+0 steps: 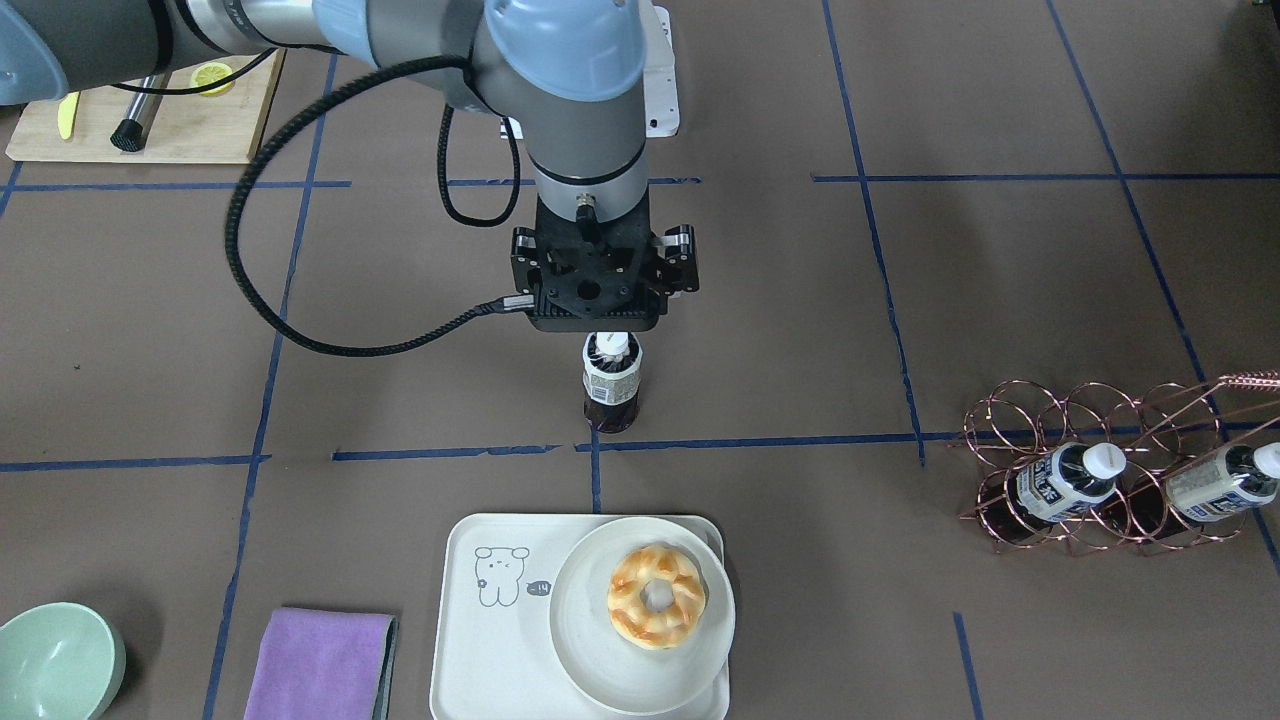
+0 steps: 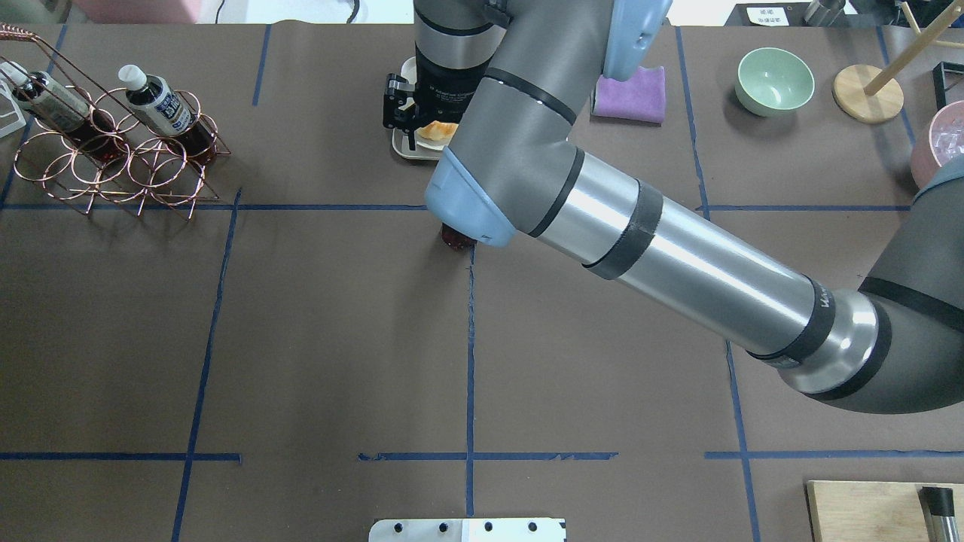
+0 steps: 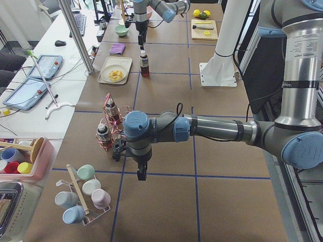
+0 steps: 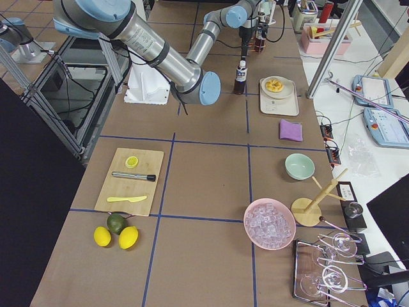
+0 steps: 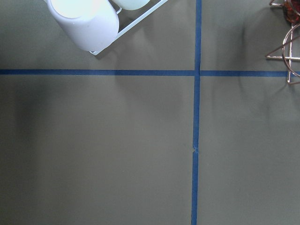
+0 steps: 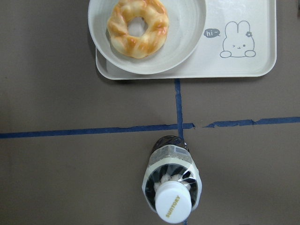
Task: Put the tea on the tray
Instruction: 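Close the right gripper around the tea bottle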
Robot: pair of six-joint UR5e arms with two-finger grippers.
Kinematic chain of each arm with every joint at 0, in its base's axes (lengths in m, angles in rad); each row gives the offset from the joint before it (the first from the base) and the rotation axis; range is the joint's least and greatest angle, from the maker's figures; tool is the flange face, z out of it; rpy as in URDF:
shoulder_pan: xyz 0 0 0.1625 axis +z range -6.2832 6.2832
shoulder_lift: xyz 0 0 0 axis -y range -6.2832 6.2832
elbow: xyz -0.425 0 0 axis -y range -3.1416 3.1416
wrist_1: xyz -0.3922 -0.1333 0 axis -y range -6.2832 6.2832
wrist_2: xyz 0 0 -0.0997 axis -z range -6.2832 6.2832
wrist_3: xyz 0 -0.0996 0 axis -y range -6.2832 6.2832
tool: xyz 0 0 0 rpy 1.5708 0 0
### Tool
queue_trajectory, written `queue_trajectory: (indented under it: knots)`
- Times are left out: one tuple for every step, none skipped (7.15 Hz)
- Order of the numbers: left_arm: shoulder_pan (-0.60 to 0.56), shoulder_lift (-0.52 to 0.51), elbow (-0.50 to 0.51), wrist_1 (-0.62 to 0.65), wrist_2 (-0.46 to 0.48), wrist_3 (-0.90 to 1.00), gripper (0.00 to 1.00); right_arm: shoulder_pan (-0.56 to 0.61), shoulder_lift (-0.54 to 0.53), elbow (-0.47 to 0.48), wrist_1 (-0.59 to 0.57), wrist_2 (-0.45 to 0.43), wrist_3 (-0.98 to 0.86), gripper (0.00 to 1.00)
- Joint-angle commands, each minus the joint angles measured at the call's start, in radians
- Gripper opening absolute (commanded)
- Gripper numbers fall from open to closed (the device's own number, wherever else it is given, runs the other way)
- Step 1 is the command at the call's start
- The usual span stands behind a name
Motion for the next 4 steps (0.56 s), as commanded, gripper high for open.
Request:
queue_trajectory:
  knots:
    - [0.0, 0.001, 0.008, -0.018, 0.0, 0.0, 1.0, -0.031, 0.011, -0.055, 0.001, -0.07, -0.027, 0.94]
    - [0.0, 0.001, 0.008, -0.018, 0.0, 0.0, 1.0, -0.036, 0.01, -0.064, 0.003, -0.087, -0.05, 0.9]
    - [0.0, 0.001, 0.008, -0.018, 0.0, 0.0, 1.0, -0.036, 0.002, -0.063, 0.004, -0.089, -0.052, 0.83]
    - [0.0, 0.001, 0.008, -0.018, 0.0, -0.002, 1.0, -0.039, 0.002, -0.063, 0.004, -0.087, -0.052, 0.73]
